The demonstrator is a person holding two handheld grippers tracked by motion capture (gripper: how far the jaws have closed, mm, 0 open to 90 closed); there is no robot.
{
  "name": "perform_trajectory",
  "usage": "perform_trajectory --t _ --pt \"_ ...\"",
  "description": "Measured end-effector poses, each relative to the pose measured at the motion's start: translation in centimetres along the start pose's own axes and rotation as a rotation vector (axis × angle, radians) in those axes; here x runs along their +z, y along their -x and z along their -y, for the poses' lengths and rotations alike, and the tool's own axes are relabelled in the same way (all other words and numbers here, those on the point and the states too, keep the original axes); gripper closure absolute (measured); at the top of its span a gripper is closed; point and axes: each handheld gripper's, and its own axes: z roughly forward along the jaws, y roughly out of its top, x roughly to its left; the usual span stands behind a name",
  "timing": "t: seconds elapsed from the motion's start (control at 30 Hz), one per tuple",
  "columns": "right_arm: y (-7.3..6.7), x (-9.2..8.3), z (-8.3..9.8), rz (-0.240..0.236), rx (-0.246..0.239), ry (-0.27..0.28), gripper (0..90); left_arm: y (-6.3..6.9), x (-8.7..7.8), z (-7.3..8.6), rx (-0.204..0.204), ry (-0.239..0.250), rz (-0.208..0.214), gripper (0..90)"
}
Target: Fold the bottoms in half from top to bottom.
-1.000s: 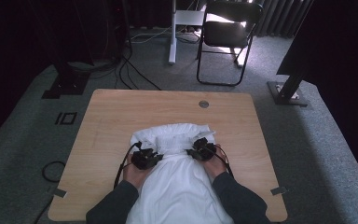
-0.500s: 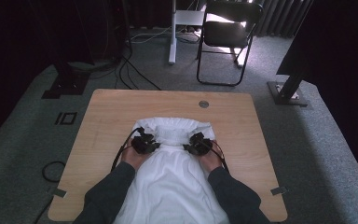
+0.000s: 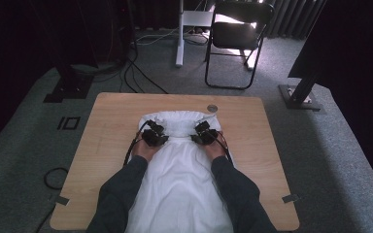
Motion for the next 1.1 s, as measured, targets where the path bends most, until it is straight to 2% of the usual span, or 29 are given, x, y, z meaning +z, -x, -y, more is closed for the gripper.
perform_trajectory --t 0.07,0.2,0.33,0.4,0.43,0.5,0.57,0.6,0.63,0.7,0.73,0.8,0.83,0.9,1.0,1.1 --pt "0.2 0.2 -0.2 0.003 0.021 0.006 80.5 -0.1 0.2 -0.3 0.0 -0.005 -0.01 81.0" --pt "0.2 0.2 -0.3 0.004 0.028 0.016 81.2 -0.2 0.0 -0.6 -0.007 -0.009 -0.008 81.9" --pt "0.5 -1.1 -0.3 -0.037 0.053 0.065 81.4 -0.2 -1.4 -0.9 -0.031 0.053 0.023 82.5" --pt "0.6 -1.7 -0.3 -0.044 0.049 0.084 81.4 -0.2 -1.4 -0.9 -0.031 0.053 0.023 82.6" --pt "0.6 -3.5 -0.6 -0.059 0.041 0.134 81.5 0.0 -4.2 -1.7 -0.037 0.155 0.046 83.0" --pt "0.5 -5.5 -1.1 -0.068 0.02 0.189 81.4 0.4 -6.4 -2.2 -0.03 0.231 0.057 83.1" --pt "0.3 -7.8 -1.6 -0.079 0.0 0.247 81.4 1.0 -8.6 -2.7 -0.013 0.282 0.072 83.1" --pt "0.1 -9.0 -1.8 -0.084 -0.014 0.271 81.5 1.0 -8.6 -2.7 -0.013 0.282 0.072 83.1" --pt "-0.3 -10.5 -2.0 -0.085 -0.032 0.3 81.4 1.7 -10.9 -2.9 0.018 0.328 0.081 83.1" --pt "-0.9 -12.4 -2.0 -0.088 -0.062 0.333 81.4 2.6 -13.1 -2.8 0.044 0.369 0.089 83.1" --pt "-0.9 -12.4 -2.0 -0.088 -0.062 0.333 81.4 2.6 -13.1 -2.8 0.044 0.369 0.089 83.1" --pt "-1.7 -14.6 -1.6 -0.1 -0.104 0.367 81.4 3.9 -15.5 -1.9 0.082 0.403 0.105 83.1" --pt "-2.4 -15.7 -1.0 -0.11 -0.13 0.379 81.4 4.4 -16.2 -1.4 0.095 0.408 0.112 83.0" --pt "-3.3 -16.7 0.1 -0.119 -0.164 0.377 81.4 5.4 -16.8 0.0 0.115 0.403 0.126 82.9" --pt "-4.4 -17.0 2.3 -0.149 -0.184 0.352 81.4 6.7 -16.6 2.7 0.125 0.361 0.152 82.8" --pt "-5.6 -15.8 5.2 -0.173 -0.189 0.277 81.3 7.5 -15.0 5.9 0.095 0.281 0.206 82.4"
